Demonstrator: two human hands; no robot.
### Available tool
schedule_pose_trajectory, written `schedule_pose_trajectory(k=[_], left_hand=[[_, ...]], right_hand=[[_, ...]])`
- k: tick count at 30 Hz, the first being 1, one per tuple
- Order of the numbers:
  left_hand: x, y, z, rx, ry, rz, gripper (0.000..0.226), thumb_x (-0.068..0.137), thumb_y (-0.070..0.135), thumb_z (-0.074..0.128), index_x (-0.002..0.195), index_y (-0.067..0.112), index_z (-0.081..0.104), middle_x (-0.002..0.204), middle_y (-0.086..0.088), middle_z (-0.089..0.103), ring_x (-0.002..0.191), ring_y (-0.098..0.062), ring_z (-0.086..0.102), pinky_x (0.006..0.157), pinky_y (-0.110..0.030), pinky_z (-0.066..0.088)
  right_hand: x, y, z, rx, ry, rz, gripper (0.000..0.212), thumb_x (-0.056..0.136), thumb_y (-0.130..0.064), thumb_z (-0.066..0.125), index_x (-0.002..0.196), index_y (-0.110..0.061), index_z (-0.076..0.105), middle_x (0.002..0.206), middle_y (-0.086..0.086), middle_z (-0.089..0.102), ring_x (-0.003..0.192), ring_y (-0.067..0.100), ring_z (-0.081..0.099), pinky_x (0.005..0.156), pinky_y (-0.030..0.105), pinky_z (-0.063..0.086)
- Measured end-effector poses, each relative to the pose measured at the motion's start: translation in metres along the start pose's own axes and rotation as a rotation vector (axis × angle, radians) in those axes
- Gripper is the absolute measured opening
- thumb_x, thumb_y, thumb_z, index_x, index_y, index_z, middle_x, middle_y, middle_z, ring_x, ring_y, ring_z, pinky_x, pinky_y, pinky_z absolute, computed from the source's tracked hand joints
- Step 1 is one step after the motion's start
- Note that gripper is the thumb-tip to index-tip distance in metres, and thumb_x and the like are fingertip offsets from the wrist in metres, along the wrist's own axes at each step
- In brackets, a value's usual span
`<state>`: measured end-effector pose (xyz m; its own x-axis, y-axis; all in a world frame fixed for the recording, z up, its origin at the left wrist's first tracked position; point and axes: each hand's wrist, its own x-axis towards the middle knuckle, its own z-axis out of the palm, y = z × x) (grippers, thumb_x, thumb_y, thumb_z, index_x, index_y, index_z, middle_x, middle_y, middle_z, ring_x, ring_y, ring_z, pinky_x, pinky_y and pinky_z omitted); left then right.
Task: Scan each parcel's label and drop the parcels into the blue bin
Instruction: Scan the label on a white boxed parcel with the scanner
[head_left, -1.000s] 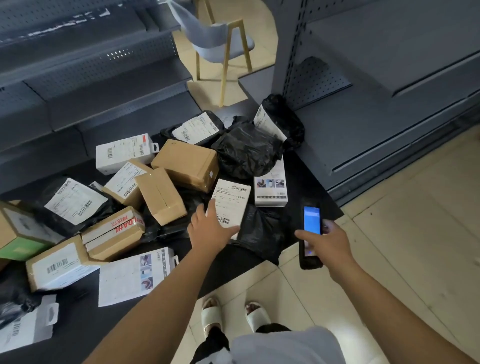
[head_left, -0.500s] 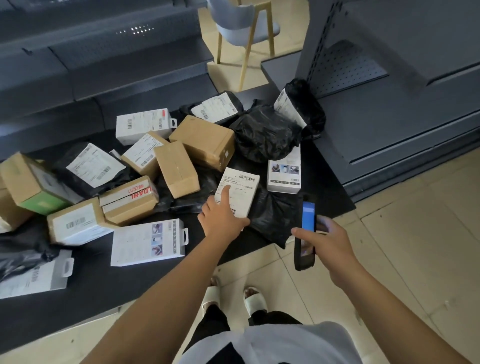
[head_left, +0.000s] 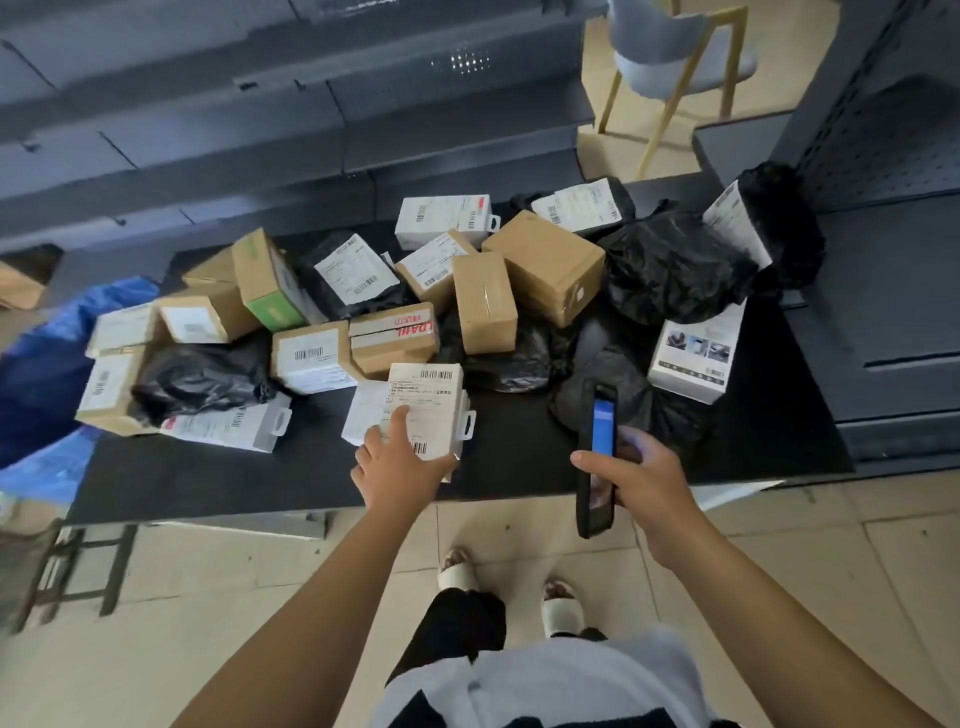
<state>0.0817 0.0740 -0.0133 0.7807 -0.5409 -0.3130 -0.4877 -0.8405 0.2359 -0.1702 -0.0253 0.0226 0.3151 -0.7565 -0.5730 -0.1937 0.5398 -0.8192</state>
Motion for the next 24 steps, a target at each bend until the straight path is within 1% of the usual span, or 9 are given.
schedule_pose_trajectory(k=[6, 10, 11, 13, 14, 16, 19, 20, 24], left_hand=[[0.02, -0.008, -0.005, 0.002, -0.057, -0.046, 0.091, 0.077, 0.06, 0.072, 0.151, 0.036, 0.024, 0.15, -0.014, 0.034, 0.136, -0.038, 0.034, 0.113, -0.051, 0.026], [0.019, -0.005, -0.011, 0.002, -0.028, -0.037, 0.096, 0.078, 0.071, 0.068, 0.153, 0.036, 0.02, 0.163, -0.013, 0.018, 0.148, -0.038, 0.021, 0.119, -0.055, 0.018], [0.016, -0.003, -0.015, -0.041, 0.009, -0.014, 0.093, 0.08, 0.07, 0.067, 0.153, 0.035, 0.023, 0.164, -0.011, 0.018, 0.149, -0.037, 0.02, 0.119, -0.056, 0.018], [0.007, 0.0, -0.026, -0.265, 0.021, 0.045, 0.078, 0.083, 0.062, 0.07, 0.148, 0.033, 0.038, 0.158, -0.006, 0.032, 0.145, -0.032, 0.031, 0.116, -0.055, 0.028], [0.0, 0.003, -0.034, -0.435, -0.032, 0.064, 0.067, 0.085, 0.056, 0.072, 0.142, 0.033, 0.046, 0.151, -0.002, 0.044, 0.139, -0.027, 0.04, 0.112, -0.051, 0.038], [-0.019, 0.01, -0.052, -0.746, -0.266, 0.083, 0.045, 0.086, 0.048, 0.074, 0.127, 0.035, 0.06, 0.13, 0.01, 0.06, 0.125, -0.016, 0.054, 0.098, -0.036, 0.047], [-0.045, 0.021, -0.07, -0.996, -0.566, 0.124, 0.043, 0.083, 0.043, 0.079, 0.123, 0.035, 0.065, 0.125, 0.009, 0.066, 0.117, -0.014, 0.063, 0.094, -0.032, 0.055], [-0.05, 0.024, -0.073, -1.048, -0.609, 0.129, 0.044, 0.083, 0.038, 0.079, 0.125, 0.034, 0.064, 0.128, 0.006, 0.065, 0.116, -0.015, 0.065, 0.091, -0.032, 0.057], [-0.063, 0.028, -0.081, -1.207, -0.655, 0.12, 0.044, 0.086, 0.021, 0.076, 0.128, 0.021, 0.064, 0.132, -0.009, 0.061, 0.11, -0.019, 0.069, 0.084, -0.031, 0.058]], right_hand=[[-0.004, -0.003, 0.016, -0.054, -0.049, 0.001, 0.07, 0.07, -0.024, 0.092, 0.133, -0.017, 0.06, 0.116, 0.011, 0.07, 0.103, 0.032, 0.07, 0.093, 0.054, 0.06], [-0.007, -0.003, 0.02, -0.076, -0.086, -0.001, 0.065, 0.075, -0.02, 0.09, 0.133, -0.014, 0.061, 0.114, 0.011, 0.071, 0.103, 0.032, 0.07, 0.091, 0.052, 0.06], [-0.008, -0.003, 0.021, -0.091, -0.104, -0.005, 0.068, 0.073, -0.024, 0.091, 0.133, -0.015, 0.061, 0.114, 0.011, 0.071, 0.102, 0.031, 0.07, 0.088, 0.049, 0.061], [-0.01, -0.006, 0.021, -0.113, -0.146, -0.001, 0.082, 0.06, -0.039, 0.092, 0.133, -0.016, 0.062, 0.113, 0.009, 0.072, 0.099, 0.028, 0.071, 0.084, 0.043, 0.061], [-0.011, -0.01, 0.021, -0.125, -0.177, 0.0, 0.087, 0.055, -0.043, 0.09, 0.133, -0.016, 0.063, 0.112, 0.008, 0.073, 0.097, 0.026, 0.071, 0.081, 0.041, 0.06], [-0.015, -0.016, 0.021, -0.163, -0.265, -0.011, 0.078, 0.061, -0.037, 0.088, 0.132, -0.017, 0.064, 0.11, 0.007, 0.074, 0.092, 0.022, 0.071, 0.078, 0.035, 0.059], [-0.019, -0.028, 0.023, -0.226, -0.408, -0.025, 0.047, 0.08, -0.015, 0.085, 0.124, -0.02, 0.069, 0.106, 0.005, 0.078, 0.093, 0.025, 0.073, 0.081, 0.038, 0.059], [-0.021, -0.031, 0.024, -0.253, -0.458, -0.029, 0.043, 0.082, -0.013, 0.084, 0.122, -0.022, 0.07, 0.107, 0.005, 0.078, 0.096, 0.026, 0.074, 0.083, 0.037, 0.06], [-0.029, -0.042, 0.034, -0.347, -0.587, -0.04, 0.053, 0.071, -0.03, 0.081, 0.123, -0.027, 0.07, 0.114, 0.006, 0.076, 0.106, 0.023, 0.072, 0.092, 0.039, 0.059]])
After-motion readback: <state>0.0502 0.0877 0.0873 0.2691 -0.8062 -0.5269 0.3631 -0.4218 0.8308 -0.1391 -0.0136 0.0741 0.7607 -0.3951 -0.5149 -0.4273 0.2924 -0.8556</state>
